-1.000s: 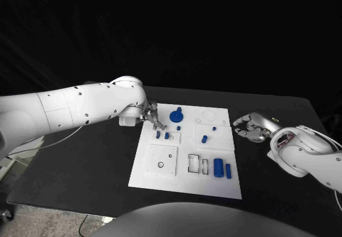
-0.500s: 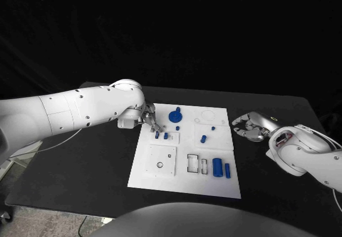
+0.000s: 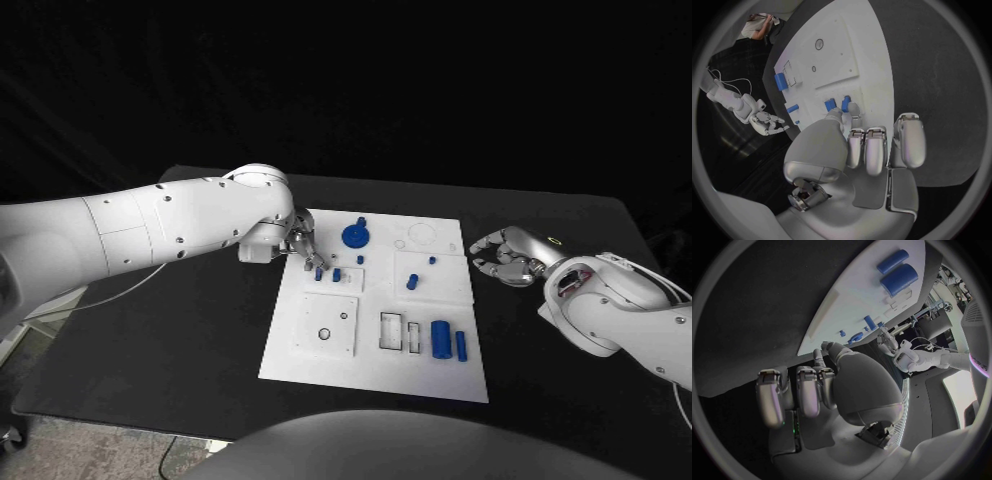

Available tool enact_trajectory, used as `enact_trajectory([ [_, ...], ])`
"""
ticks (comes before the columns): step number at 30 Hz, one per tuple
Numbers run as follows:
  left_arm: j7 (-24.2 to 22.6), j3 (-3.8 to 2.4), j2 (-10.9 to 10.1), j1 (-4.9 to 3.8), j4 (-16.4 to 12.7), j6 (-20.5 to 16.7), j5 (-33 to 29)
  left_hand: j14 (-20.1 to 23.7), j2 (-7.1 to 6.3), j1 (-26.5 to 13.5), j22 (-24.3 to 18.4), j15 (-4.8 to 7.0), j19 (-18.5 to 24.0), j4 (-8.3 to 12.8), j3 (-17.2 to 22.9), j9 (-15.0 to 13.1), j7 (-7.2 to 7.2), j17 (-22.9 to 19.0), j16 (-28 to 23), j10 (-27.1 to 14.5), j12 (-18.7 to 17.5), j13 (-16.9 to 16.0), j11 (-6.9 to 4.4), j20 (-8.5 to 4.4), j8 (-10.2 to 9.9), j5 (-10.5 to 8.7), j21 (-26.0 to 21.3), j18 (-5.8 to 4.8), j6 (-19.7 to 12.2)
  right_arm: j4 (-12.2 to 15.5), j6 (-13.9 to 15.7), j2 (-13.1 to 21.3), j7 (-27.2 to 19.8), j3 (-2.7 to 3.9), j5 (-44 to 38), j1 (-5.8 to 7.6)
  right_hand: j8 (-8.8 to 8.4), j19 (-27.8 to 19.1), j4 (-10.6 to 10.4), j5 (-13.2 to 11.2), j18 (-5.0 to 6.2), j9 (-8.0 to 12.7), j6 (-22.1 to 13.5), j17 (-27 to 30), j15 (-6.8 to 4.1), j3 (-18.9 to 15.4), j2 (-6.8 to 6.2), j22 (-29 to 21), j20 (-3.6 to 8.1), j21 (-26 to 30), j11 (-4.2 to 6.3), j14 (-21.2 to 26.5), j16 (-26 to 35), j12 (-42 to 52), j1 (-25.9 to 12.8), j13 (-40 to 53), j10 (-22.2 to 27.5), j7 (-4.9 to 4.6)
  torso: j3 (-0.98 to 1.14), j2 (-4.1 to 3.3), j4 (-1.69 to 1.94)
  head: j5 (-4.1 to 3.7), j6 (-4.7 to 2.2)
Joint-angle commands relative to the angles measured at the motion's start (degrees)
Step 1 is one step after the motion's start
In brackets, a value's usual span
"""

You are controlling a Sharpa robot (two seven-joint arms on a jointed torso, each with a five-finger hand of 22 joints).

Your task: Assemble the parts on the task board

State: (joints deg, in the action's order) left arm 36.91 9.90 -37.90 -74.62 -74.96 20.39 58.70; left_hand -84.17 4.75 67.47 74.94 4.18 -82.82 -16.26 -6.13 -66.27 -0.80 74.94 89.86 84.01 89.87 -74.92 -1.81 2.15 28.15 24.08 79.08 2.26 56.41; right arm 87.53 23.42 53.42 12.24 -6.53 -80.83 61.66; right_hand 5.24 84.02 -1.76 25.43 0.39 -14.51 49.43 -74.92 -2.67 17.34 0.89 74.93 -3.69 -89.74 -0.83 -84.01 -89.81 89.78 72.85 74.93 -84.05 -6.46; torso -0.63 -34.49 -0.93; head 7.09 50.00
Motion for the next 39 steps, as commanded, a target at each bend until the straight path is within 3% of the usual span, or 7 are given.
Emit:
enact_trajectory([
  [1, 0.03, 0.00, 0.17, 0.11, 0.07, 0.85, -0.29, -5.83, 0.10, 0.51, 11.28, 0.30, 0.37, -0.25, 0.10, 0.02, -0.18, 15.06, 0.14, 5.99, 0.13, -15.08, -0.48, -0.06, -0.31, 0.51, -0.26, 0.59, -0.61, -0.08, -0.06, -0.09, 0.04, 0.00, -0.56, -0.02, 0.16, 5.98, 0.06, 0.54, -0.39, 0.06, 0.47, -15.08, 0.54, 0.52, -0.19, 15.07, -0.50, -0.26, -0.43, -5.99, -0.19, 0.22, -0.18, 15.07, -5.95, -0.10, -0.02, 0.02, 0.01, 0.01, 0.00],
  [16, -0.34, 0.23, 0.95, 0.38, 0.68, 0.10, -0.98, -5.83, 0.37, 1.26, 11.26, 0.24, 0.47, -0.11, 0.88, 0.48, -0.24, 15.06, 0.14, 5.99, 0.13, -15.08, -0.41, -0.03, -1.30, 3.32, -0.40, 0.61, -1.03, -0.29, -0.19, -0.35, 0.13, 0.00, -0.56, -0.02, 0.16, 5.98, 0.11, 0.69, -0.39, 0.07, 0.50, -15.08, 0.55, 0.60, -0.17, 15.07, -0.51, -0.26, -0.44, -5.99, -0.19, 0.22, -0.14, 15.07, -5.95, -0.12, -0.01, -0.01, -0.04, 0.21, 0.00],
  [26, -0.56, 0.68, 1.20, 0.78, 0.90, -0.04, -1.50, -5.83, -0.36, 3.02, 11.26, 0.29, 0.52, -0.02, 2.61, 0.59, -0.13, 15.06, 0.14, 5.99, 0.13, -15.08, -0.50, -0.07, -1.84, 8.00, -0.45, 0.62, -0.88, -0.27, -0.23, -0.28, 0.18, 0.00, -0.55, -0.02, 0.18, 5.98, 0.15, 0.79, -0.39, 0.08, 0.54, -15.08, 0.55, 0.68, -0.13, 15.07, -0.52, -0.26, -0.45, -5.99, -0.19, 0.22, -0.11, 15.07, -5.95, -0.13, 0.01, -0.01, 0.00, -0.02, 0.00],
  [35, -1.09, 0.77, 0.79, 0.88, 0.49, -1.17, -1.57, -5.83, -2.01, 4.70, 11.26, 0.41, 0.56, 0.07, 5.64, 0.48, -0.04, 15.06, 0.14, 5.99, 0.13, -15.08, -0.61, -0.20, -2.30, 14.90, -0.45, 0.62, -1.05, -0.37, -0.17, -0.30, 0.19, 0.00, -0.53, -0.02, 0.18, 5.98, 0.15, 0.79, -0.39, 0.08, 0.54, -15.08, 0.55, 0.68, -0.13, 15.07, -0.52, -0.26, -0.45, -5.99, -0.19, 0.22, -0.11, 15.07, -5.95, -0.13, 0.01, 0.01, 0.09, -0.01, 0.00],
  [39, -1.70, 0.78, 0.17, 0.89, -0.59, -2.83, -1.57, -5.83, -2.67, 5.38, 11.31, 0.44, 0.46, 0.16, 7.24, 0.27, 0.00, 15.06, 0.14, 5.99, 0.13, -15.08, -0.67, -0.25, -2.26, 16.56, -0.29, 0.58, -1.03, -0.38, -0.15, -0.30, 0.18, 0.00, -0.52, -0.02, 0.19, 5.98, 0.19, 0.86, -0.39, 0.08, 0.57, -15.08, 0.56, 0.74, -0.10, 15.07, -0.52, -0.26, -0.45, -5.99, -0.19, 0.22, -0.08, 15.07, -5.95, -0.14, -0.02, -0.02, 0.04, -0.01, 0.00],
])
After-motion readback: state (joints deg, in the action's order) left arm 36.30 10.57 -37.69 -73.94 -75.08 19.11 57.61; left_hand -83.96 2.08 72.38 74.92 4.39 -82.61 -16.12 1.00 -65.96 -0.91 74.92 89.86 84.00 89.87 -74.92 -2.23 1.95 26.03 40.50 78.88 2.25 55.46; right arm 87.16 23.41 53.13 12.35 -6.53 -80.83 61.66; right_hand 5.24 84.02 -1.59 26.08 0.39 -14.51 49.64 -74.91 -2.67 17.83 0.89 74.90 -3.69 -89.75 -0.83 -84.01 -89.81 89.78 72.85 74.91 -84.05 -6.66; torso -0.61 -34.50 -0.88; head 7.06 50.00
